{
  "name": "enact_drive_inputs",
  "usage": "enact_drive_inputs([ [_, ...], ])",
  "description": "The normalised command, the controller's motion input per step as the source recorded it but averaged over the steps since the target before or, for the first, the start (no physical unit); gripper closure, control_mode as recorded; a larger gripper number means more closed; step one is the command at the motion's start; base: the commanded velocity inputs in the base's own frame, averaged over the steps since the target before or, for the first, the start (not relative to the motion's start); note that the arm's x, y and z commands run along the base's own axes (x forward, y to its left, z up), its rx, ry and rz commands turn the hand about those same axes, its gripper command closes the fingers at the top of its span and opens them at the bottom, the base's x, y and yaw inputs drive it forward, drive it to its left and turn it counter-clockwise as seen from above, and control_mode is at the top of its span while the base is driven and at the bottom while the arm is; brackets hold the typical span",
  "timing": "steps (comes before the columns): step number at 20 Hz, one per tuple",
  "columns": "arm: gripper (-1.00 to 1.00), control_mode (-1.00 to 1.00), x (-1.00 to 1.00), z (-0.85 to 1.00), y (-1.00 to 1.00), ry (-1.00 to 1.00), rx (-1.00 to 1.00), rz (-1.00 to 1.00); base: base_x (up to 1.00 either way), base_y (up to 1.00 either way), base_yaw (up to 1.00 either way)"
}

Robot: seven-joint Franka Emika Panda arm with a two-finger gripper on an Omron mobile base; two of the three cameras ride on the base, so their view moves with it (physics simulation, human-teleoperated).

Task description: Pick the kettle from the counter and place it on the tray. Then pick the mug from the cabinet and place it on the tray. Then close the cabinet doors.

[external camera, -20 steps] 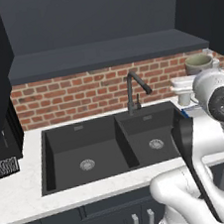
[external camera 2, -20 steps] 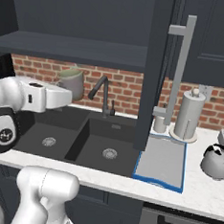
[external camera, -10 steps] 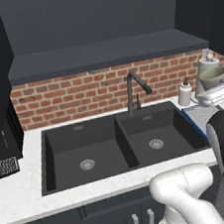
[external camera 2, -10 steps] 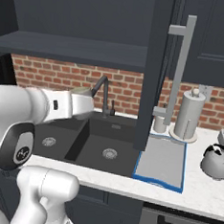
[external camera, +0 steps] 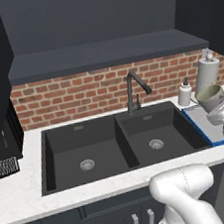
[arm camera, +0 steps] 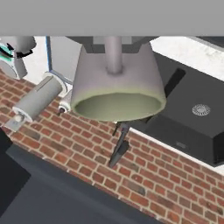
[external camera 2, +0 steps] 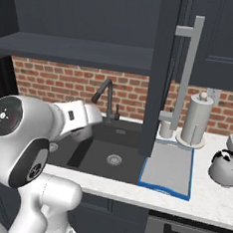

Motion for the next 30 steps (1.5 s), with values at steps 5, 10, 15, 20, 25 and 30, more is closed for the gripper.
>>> enact_drive_inputs([
  [5, 1.0, -1.0, 0.0, -0.57, 0.43, 0.01, 0.0, 0.09, 0.0, 0.0, 0.0],
  [10, 1.0, -1.0, 0.0, -0.43, 0.45, 0.0, 0.03, 0.01, 0.0, 0.0, 0.0],
  [15, 1.0, -1.0, 0.0, -0.12, 0.37, 0.0, 0.06, 0.0, 0.0, 0.0, 0.0],
  [20, 1.0, -1.0, -0.01, 0.0, 0.36, 0.0, 0.09, -0.01, 0.0, 0.0, 0.0],
  [25, 1.0, -1.0, -0.03, -0.07, 0.46, 0.0, 0.14, -0.05, 0.0, 0.0, 0.0],
  [30, 1.0, -1.0, -0.03, -0.12, 0.4, 0.0, 0.17, -0.05, 0.0, 0.0, 0.0],
])
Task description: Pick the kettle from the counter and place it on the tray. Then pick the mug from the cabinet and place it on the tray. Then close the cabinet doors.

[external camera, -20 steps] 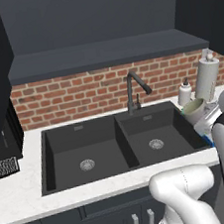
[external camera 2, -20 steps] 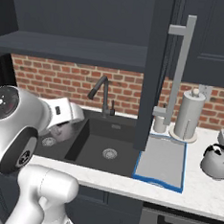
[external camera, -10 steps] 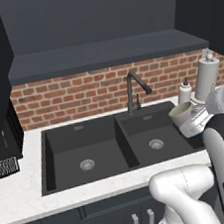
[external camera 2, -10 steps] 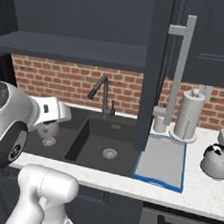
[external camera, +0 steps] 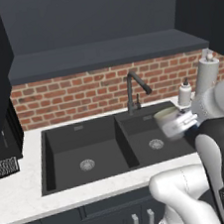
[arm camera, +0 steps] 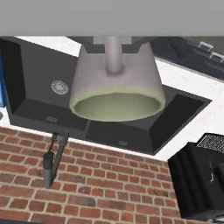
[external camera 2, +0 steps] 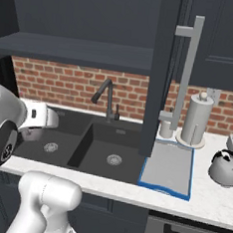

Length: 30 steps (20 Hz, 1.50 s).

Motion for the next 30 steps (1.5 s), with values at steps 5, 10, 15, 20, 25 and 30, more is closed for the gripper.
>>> enact_drive_inputs([
  [5, 1.0, -1.0, -0.02, -0.06, 0.4, 0.0, 0.12, -0.04, 0.0, 0.0, 0.0],
  [10, 1.0, 1.0, -0.01, 0.0, 0.06, 0.0, 0.02, -0.01, -0.26, 0.07, -0.01],
  [15, 1.0, 1.0, 0.0, 0.0, 0.0, 0.0, 0.0, 0.0, -0.81, -0.02, 0.0],
  [20, 1.0, 1.0, 0.0, 0.0, 0.0, 0.0, 0.0, 0.0, -0.99, -0.21, 0.0],
  [25, 1.0, 1.0, 0.0, 0.0, 0.0, 0.0, 0.0, 0.0, -0.86, -0.57, 0.0],
  [30, 1.0, 1.0, 0.0, 0.0, 0.0, 0.0, 0.0, 0.0, -0.34, -0.82, 0.0],
])
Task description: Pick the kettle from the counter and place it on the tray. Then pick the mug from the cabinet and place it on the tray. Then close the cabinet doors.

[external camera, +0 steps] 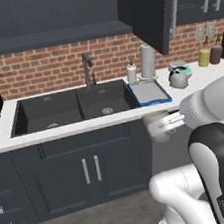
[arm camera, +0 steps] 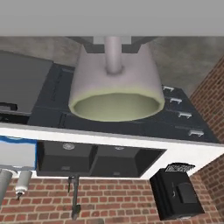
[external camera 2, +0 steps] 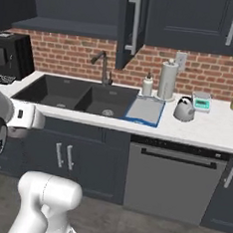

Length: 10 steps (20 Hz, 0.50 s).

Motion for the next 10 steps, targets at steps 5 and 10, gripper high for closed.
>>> enact_drive_inputs([
  [5, 1.0, 1.0, 0.0, 0.0, 0.0, 0.0, 0.0, 0.0, 0.0, -0.87, 0.0],
  [10, 1.0, 1.0, 0.0, 0.0, 0.0, 0.0, 0.0, 0.0, 0.06, -0.83, 0.03],
])
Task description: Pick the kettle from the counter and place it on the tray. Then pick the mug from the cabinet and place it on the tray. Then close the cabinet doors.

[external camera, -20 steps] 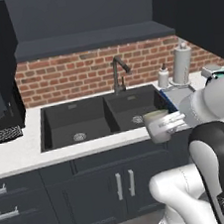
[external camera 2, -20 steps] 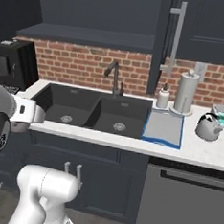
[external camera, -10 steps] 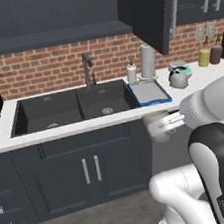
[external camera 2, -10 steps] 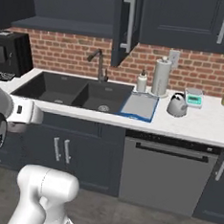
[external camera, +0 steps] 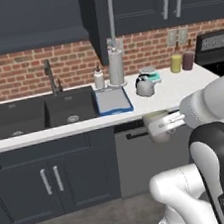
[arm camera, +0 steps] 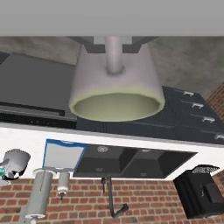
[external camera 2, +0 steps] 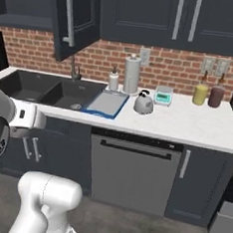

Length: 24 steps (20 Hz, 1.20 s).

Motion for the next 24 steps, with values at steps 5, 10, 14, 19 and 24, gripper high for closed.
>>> enact_drive_inputs([
  [5, 1.0, 1.0, 0.0, 0.0, 0.0, 0.0, 0.0, 0.0, 0.21, -0.71, 0.05],
  [10, 1.0, 1.0, 0.0, 0.0, 0.0, 0.0, 0.0, 0.0, 0.57, -0.35, 0.06],
  [14, 1.0, 1.0, 0.0, 0.0, 0.0, 0.0, 0.0, 0.0, 0.66, -0.25, 0.04],
  [19, 1.0, 1.0, 0.0, 0.0, 0.0, 0.0, 0.0, 0.0, 0.68, -0.3, 0.06],
  [24, 1.0, 1.0, 0.0, 0.0, 0.0, 0.0, 0.0, 0.0, 0.63, -0.4, 0.05],
])
